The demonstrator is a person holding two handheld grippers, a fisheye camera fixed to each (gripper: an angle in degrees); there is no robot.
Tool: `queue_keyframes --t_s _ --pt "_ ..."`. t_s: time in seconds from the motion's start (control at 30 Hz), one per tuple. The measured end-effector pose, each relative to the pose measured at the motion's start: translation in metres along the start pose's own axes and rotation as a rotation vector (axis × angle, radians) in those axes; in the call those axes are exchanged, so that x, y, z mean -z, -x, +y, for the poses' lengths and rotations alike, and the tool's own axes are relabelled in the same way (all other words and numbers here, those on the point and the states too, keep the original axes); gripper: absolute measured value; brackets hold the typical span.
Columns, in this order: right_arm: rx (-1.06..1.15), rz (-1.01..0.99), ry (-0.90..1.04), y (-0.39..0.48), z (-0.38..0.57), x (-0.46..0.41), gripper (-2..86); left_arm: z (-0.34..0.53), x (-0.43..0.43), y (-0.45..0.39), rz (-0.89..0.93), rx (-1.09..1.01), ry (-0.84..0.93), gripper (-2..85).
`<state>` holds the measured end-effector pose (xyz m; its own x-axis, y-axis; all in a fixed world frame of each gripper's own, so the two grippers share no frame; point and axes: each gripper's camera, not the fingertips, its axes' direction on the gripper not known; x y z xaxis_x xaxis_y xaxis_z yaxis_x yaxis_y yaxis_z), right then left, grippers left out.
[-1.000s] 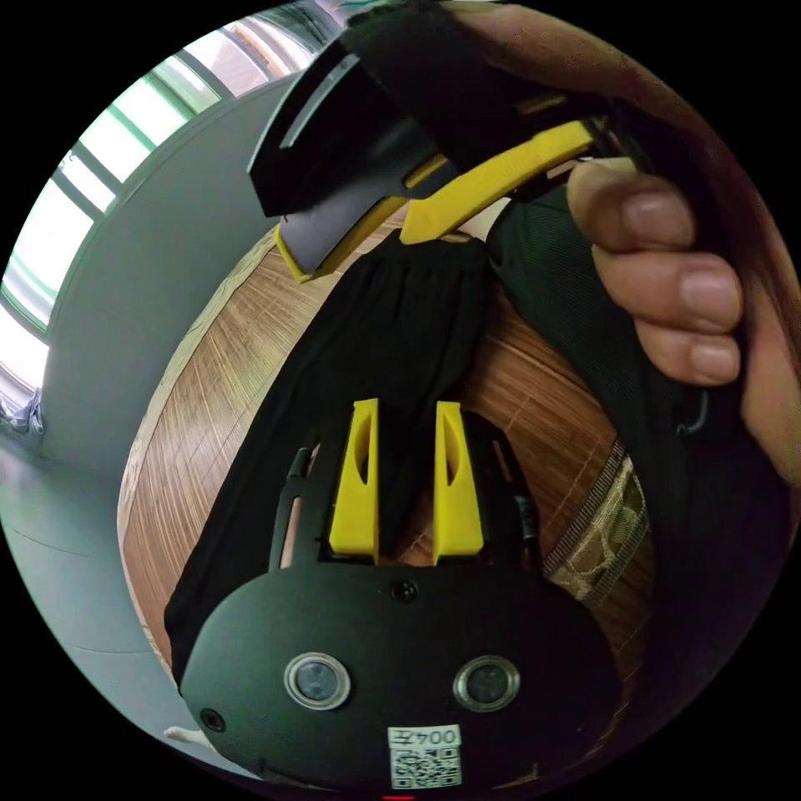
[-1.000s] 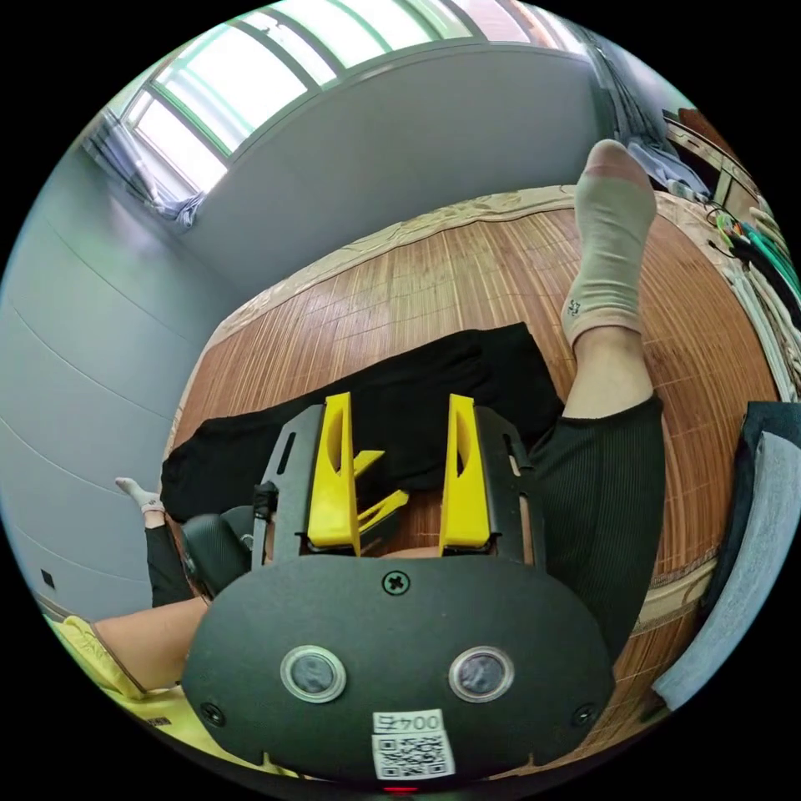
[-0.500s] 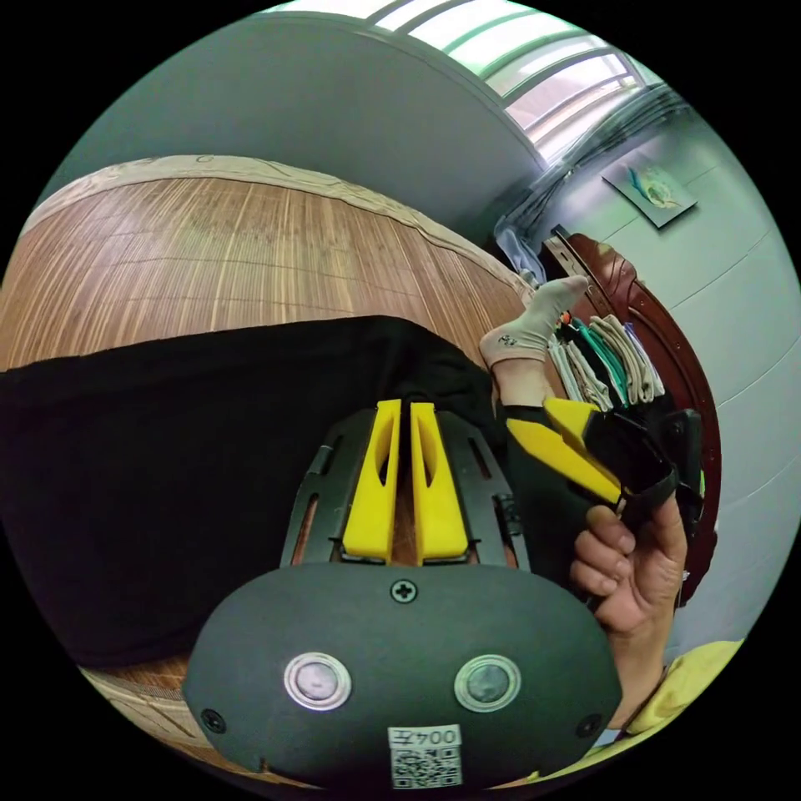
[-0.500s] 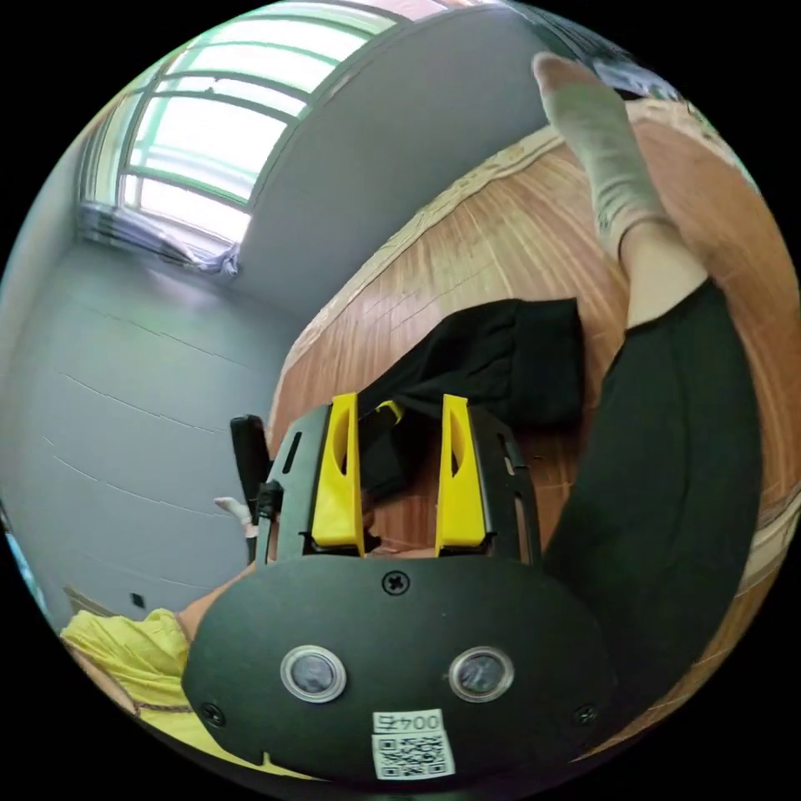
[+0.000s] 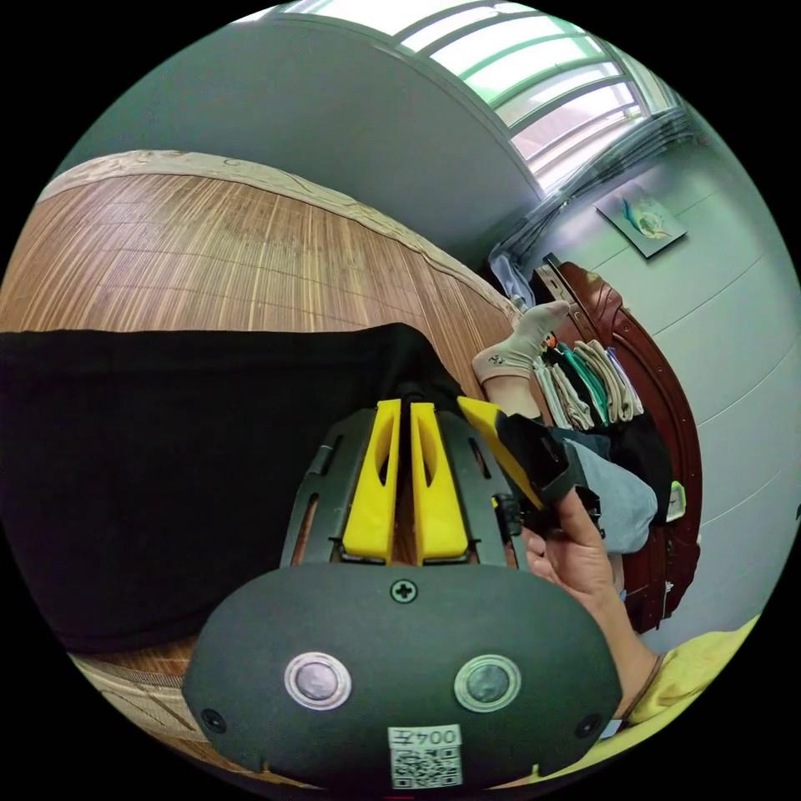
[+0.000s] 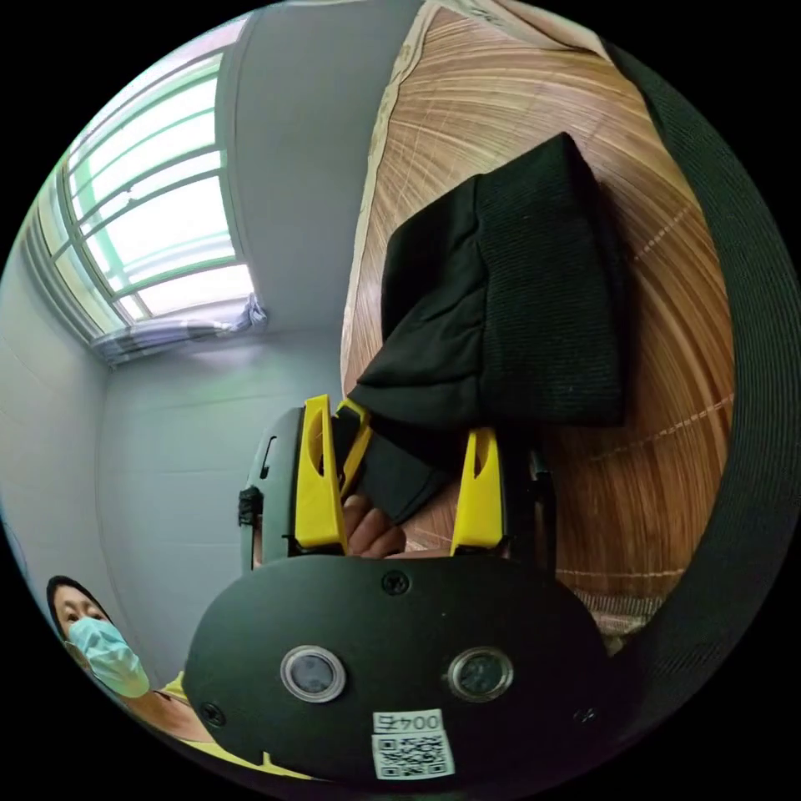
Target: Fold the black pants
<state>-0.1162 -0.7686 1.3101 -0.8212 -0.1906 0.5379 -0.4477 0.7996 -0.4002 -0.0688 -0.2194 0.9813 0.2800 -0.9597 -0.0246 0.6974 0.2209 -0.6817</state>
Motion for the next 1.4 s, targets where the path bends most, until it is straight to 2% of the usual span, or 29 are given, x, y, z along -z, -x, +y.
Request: queue_keyframes --t_s 0.13,0.3,0.5,0.63,0.77,0.97,1.1,1.23,1.4 --pt "-0.029 -0.057 -0.113 -0.013 -0.001 0.011 15.7 0.011 0.011 0.006 -0.003 -0.034 0.001 1.8" --pt "0.092 -0.038 -0.196 0.004 -0.001 0.022 5.8 0.028 0.024 0.01 -0.032 -0.101 0.008 1.7" --pt "0.255 0.133 -0.272 0.049 0.017 0.025 3.8 0.048 0.052 0.028 -0.045 -0.133 0.022 1.8" --pt "0.342 0.229 -0.356 0.086 0.038 0.038 3.5 0.068 0.092 0.05 -0.163 -0.137 -0.013 1.8" --pt "0.438 0.265 -0.331 0.122 0.064 0.043 3.2 0.088 0.132 0.079 -0.334 -0.131 -0.022 1.7" --pt "0.528 0.327 -0.331 0.167 0.109 0.047 2.6 0.11 0.157 0.112 -0.416 -0.102 0.053 0.7" --pt "0.532 0.343 -0.357 0.19 0.134 0.057 2.5 0.119 0.144 0.112 -0.41 -0.134 0.146 0.3" --pt "0.539 0.359 -0.413 0.226 0.162 0.069 2.8 0.133 0.123 0.101 -0.327 -0.191 0.274 0.2" --pt "0.63 0.501 -0.415 0.283 0.191 0.039 3.0 0.152 0.118 0.105 -0.219 -0.208 0.326 0.2"
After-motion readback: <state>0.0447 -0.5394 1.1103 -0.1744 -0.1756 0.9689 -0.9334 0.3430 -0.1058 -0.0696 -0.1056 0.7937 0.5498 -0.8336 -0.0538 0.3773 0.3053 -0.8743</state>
